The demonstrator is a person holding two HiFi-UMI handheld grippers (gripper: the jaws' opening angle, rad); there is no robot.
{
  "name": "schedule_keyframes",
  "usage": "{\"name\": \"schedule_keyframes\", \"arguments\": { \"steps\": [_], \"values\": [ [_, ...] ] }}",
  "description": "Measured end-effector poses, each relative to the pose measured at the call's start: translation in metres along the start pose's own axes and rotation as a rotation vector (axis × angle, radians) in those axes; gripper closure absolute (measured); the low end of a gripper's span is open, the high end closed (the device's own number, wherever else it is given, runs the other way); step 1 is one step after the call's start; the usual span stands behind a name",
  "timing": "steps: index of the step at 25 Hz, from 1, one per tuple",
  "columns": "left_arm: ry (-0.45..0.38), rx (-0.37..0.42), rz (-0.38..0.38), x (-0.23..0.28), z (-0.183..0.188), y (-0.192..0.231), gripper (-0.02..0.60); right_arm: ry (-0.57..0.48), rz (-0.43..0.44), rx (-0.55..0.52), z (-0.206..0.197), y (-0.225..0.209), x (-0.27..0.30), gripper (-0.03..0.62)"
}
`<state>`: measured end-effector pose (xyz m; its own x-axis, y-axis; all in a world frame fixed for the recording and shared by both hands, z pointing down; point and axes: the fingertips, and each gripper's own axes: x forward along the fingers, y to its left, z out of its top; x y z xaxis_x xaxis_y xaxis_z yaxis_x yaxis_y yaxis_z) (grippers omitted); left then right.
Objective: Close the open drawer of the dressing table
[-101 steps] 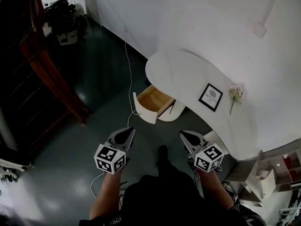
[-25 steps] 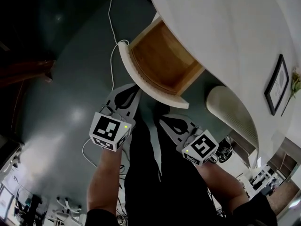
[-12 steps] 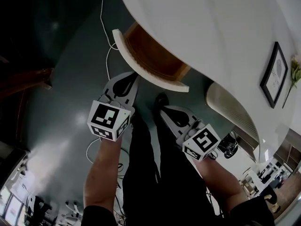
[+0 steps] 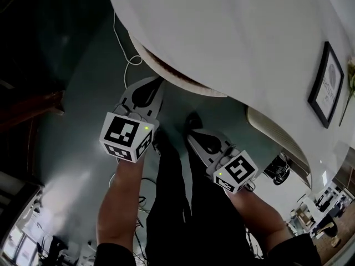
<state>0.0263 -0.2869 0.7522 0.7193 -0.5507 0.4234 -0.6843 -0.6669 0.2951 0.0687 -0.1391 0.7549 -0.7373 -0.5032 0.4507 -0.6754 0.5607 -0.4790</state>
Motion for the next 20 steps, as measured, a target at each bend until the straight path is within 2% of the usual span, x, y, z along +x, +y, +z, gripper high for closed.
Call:
{"name": "schedule_keyframes", "arguments": {
  "steps": [10,20],
  "values": [
    [-0.011,0.063,-0.015,0.045,0.025,0.001,0.572,-0.029,-0.011,0.050,-0.018,-0.017,-0.005,0.588],
    [-0.017,0.042,-0.020,0.069,0.041,0.002,0.572,-0.021,0.006,0.089,-0.031,-0.009,-0.014,0.588]
  ]
}}
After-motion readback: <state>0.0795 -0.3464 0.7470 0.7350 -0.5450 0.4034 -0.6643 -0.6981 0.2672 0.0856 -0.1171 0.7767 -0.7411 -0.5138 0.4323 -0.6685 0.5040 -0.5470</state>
